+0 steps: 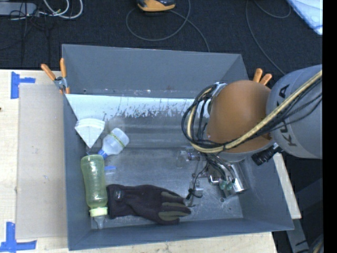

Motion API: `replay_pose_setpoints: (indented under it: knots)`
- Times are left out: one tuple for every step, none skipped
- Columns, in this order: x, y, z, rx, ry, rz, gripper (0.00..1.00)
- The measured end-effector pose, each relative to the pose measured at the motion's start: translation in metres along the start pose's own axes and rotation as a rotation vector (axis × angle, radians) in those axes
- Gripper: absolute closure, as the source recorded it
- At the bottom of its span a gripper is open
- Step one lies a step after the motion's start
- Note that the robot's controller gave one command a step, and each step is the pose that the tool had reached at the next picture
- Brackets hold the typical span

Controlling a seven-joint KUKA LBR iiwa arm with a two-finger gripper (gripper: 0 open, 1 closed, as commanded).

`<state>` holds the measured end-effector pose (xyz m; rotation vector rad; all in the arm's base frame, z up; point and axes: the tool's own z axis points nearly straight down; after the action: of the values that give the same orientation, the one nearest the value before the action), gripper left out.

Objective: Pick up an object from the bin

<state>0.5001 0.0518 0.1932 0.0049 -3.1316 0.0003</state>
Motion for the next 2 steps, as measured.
replay_pose_setpoints:
  knots:
    - [-0.002,0.000,-0.004,0.000,-0.008,0.001,0.00]
    - [0.003,-0.007,0.032,-0.001,-0.011,-0.052,0.00]
